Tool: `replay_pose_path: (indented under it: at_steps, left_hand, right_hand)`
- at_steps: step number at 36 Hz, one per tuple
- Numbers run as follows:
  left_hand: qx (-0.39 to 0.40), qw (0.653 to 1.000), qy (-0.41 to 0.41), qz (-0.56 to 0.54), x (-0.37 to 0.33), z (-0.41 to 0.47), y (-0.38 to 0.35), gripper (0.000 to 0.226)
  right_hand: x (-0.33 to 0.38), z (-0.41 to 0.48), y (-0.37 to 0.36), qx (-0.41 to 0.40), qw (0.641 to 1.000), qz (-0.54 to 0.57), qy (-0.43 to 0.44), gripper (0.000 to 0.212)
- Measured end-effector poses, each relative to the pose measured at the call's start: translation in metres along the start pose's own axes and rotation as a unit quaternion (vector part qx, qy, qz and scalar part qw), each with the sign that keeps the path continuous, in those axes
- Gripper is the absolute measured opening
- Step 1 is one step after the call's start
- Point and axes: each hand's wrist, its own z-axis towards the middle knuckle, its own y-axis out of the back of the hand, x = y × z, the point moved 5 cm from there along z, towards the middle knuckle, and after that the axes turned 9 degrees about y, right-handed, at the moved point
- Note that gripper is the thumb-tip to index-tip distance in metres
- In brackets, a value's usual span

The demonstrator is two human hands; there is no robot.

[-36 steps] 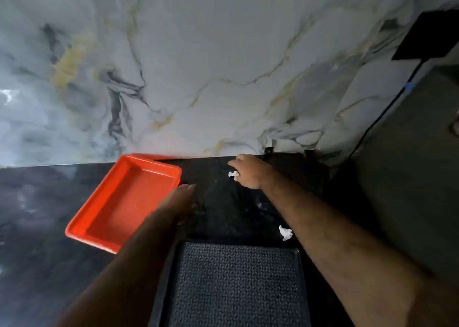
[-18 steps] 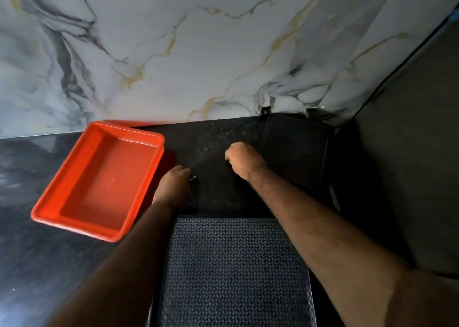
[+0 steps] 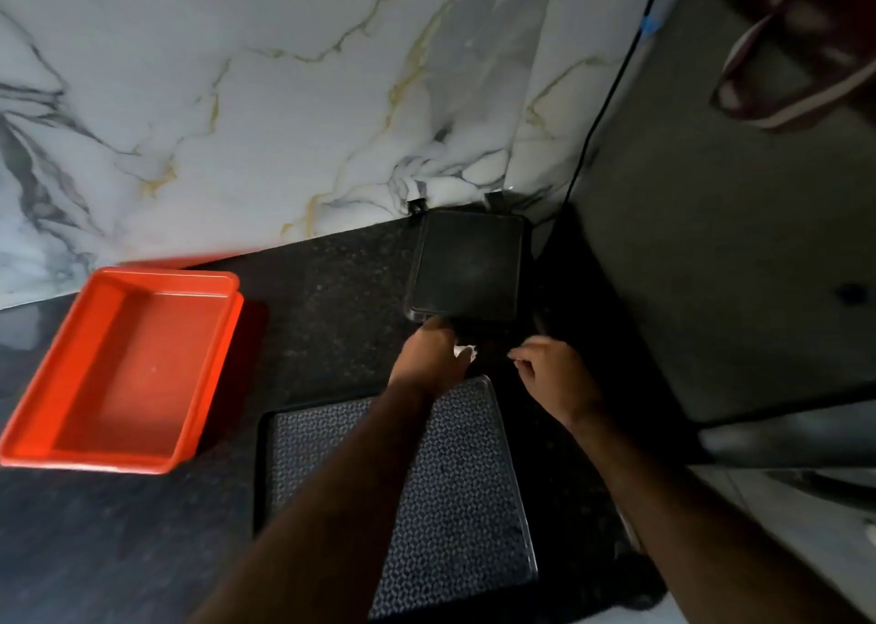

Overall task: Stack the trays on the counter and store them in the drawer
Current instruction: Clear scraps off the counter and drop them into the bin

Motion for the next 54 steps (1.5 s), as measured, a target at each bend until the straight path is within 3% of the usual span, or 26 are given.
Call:
replay_pose_path:
  at_steps: [4, 10, 17, 24, 31, 37, 44, 49, 54]
  left_hand:
    - [0.044, 0.995, -0.023, 0.092, -0.021, 0.004, -0.028, 0.038]
    - [0.009, 0.992, -0.028, 0.124, -0.032, 0.01, -0.033, 0.022]
    - [0.031, 0.976, -0.181, 0.119, -0.113, -0.024, -0.052, 0.022]
    - [0.108, 0.949, -0.283, 0.091, -0.203, -0.104, -0.129, 0.027]
    - [0.196, 0.927, -0.305, 0.095, -0.244, -0.178, -0.238, 0.025]
    - [0.232, 0.931, -0.264, 0.094, -0.254, -0.217, -0.354, 0.028]
    - [0.247, 0.949, -0.175, 0.087, -0.244, -0.205, -0.5, 0.025]
    - [0.278, 0.924, -0.201, 0.169, -0.214, -0.174, -0.6, 0.027]
    - [0.277, 0.921, -0.189, 0.2, -0.176, -0.146, -0.664, 0.032]
  right_hand:
    - [-0.016, -0.02, 0.0, 0.002, 1.0, 0.009, -0.018, 0.023]
    - [-0.029, -0.053, 0.002, -0.011, 0.998, 0.035, -0.043, 0.023]
    - [-0.057, -0.13, 0.025, -0.02, 0.991, 0.034, -0.13, 0.027]
    - [-0.101, -0.24, 0.034, -0.051, 0.967, 0.059, -0.241, 0.026]
    - [-0.17, -0.357, 0.01, -0.078, 0.93, 0.105, -0.344, 0.022]
    - [-0.239, -0.423, -0.053, -0.104, 0.884, 0.178, -0.42, 0.018]
    - [-0.318, -0.467, -0.184, -0.149, 0.8, 0.274, -0.513, 0.014]
    - [-0.361, -0.477, -0.285, -0.145, 0.748, 0.328, -0.559, 0.015]
    - [-0.388, -0.482, -0.354, -0.135, 0.743, 0.326, -0.569, 0.019]
